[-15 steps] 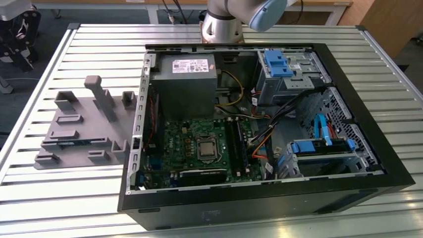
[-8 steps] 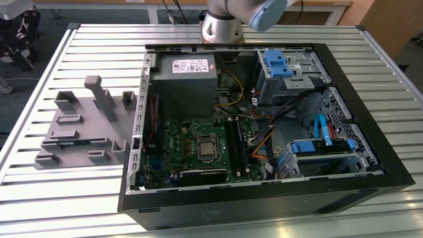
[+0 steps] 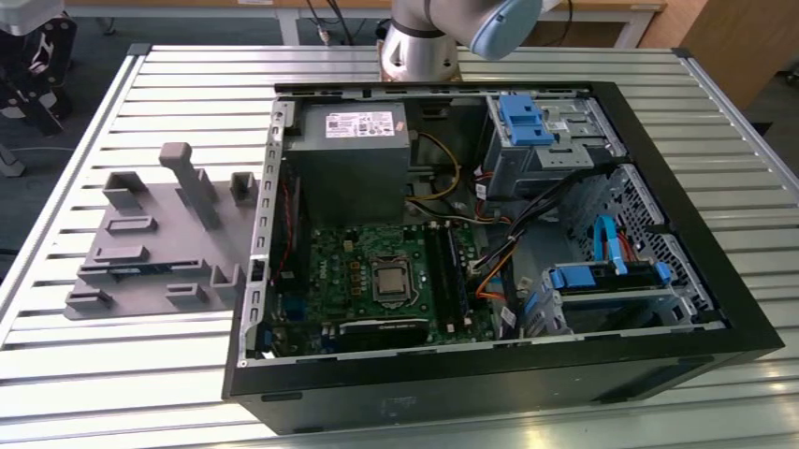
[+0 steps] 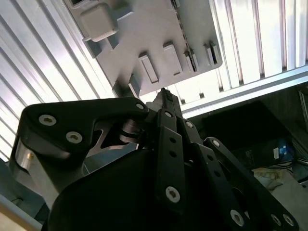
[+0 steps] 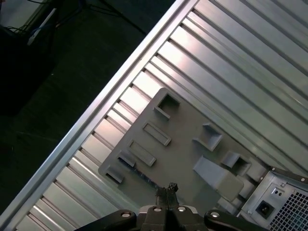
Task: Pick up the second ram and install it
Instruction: 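Pick up the second ram and move it above second insertion slot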
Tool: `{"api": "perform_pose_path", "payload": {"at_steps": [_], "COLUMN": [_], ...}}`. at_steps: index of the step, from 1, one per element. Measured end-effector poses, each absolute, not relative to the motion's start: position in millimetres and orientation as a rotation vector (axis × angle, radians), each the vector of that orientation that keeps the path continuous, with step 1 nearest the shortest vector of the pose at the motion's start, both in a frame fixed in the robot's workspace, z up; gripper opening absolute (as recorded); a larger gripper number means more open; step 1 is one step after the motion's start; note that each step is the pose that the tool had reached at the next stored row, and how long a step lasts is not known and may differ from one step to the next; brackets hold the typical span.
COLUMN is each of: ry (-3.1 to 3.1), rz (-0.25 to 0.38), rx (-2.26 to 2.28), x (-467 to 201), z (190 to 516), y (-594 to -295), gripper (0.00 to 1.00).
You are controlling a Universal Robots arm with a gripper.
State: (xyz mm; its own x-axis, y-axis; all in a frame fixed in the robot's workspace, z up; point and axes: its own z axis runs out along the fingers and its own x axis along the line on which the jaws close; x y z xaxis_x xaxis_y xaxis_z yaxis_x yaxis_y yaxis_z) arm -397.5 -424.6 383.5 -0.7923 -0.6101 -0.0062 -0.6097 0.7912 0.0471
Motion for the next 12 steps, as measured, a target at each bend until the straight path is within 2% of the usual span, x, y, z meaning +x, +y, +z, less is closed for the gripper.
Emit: {"api": "perform_pose_path", "payload": {"at_steps": [12], "ry": [-2.941], "rz": [-0.073], "rx": [1.073], "x": [-397.5], "z": [383.5], "y": [-424.6], "gripper": [0.11]}}
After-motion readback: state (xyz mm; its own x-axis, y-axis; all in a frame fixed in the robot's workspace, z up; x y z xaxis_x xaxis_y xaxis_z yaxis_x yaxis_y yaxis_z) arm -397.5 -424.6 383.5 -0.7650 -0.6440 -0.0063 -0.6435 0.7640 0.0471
